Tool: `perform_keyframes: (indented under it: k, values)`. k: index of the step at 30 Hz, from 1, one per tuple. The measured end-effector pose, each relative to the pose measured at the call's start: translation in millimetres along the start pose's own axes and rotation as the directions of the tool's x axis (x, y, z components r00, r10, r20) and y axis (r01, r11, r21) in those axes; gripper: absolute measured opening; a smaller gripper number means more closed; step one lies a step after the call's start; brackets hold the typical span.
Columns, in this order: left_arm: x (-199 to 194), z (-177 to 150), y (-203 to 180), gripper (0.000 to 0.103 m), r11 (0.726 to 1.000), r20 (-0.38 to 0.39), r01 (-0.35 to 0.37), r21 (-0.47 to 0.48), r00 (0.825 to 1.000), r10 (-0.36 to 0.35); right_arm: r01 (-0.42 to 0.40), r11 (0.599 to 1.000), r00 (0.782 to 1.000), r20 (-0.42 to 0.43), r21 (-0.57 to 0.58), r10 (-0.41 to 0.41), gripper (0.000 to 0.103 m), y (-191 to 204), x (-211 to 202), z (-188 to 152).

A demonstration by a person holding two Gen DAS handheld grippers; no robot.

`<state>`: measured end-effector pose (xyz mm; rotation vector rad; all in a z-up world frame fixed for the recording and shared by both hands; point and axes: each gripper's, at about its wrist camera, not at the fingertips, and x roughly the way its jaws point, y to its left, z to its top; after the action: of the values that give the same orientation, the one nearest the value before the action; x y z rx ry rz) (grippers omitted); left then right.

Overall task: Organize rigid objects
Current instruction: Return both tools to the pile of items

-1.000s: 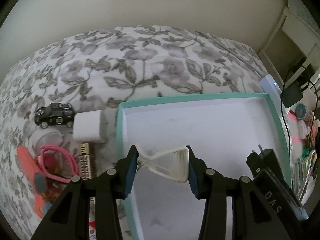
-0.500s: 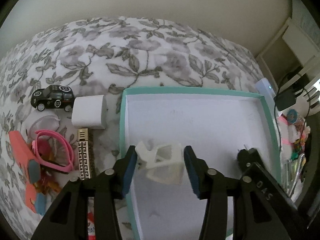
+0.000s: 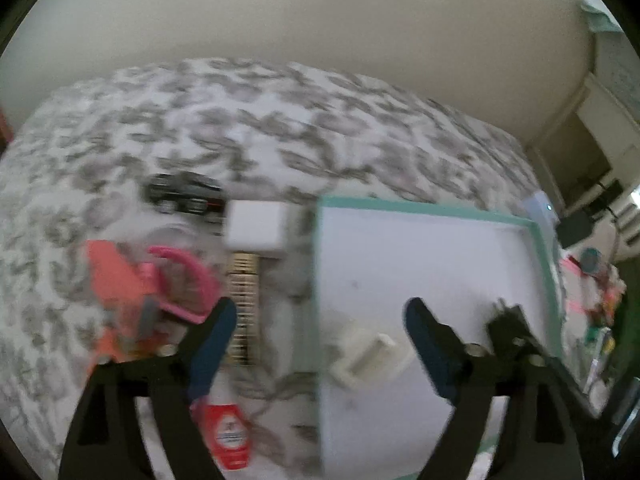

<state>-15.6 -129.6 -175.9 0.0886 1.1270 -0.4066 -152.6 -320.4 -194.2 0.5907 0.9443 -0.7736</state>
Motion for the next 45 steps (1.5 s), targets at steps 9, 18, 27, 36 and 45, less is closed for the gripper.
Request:
perform_keyframes:
  k: [9, 18, 27, 36, 45]
  values:
    - [-32.4, -7.5, 51.6, 0.095, 0.977, 0.083, -0.185, -0.106, 0.978, 0.194, -0.046, 0.997, 0.995, 0.084, -0.058, 0.051, 0.103, 10.4, -39.2, -9.4]
    - [-70.4, -14.4, 120.5, 0.102, 0.942, 0.16, -0.201, -0.267, 0.955, 0.249, -0.225, 0.961, 0.955, 0.162, -0.161, 0.25, 0.103, 53.0, -90.4, -24.3]
    - [-32.8, -33.5, 171.5, 0.102, 0.886, -0.098, -0.286, -0.365, 0.958, 0.27, -0.356, 0.852, 0.927, -0.028, -0.383, 0.375, 0.103, 127.5, -83.3, -67.9]
    - [-1.6, -43.6, 181.1, 0.102, 0.88, -0.222, -0.3, -0.368, 0.948, 0.23, -0.399, 0.76, 0.917, -0.239, -0.513, 0.32, 0.076, 159.4, -54.2, -109.6]
    - [21.8, -40.6, 171.7, 0.102, 0.911, -0.268, -0.277, -0.305, 0.943, 0.197, -0.416, 0.743, 0.905, -0.318, -0.524, 0.283, 0.048, 168.8, -38.8, -121.8]
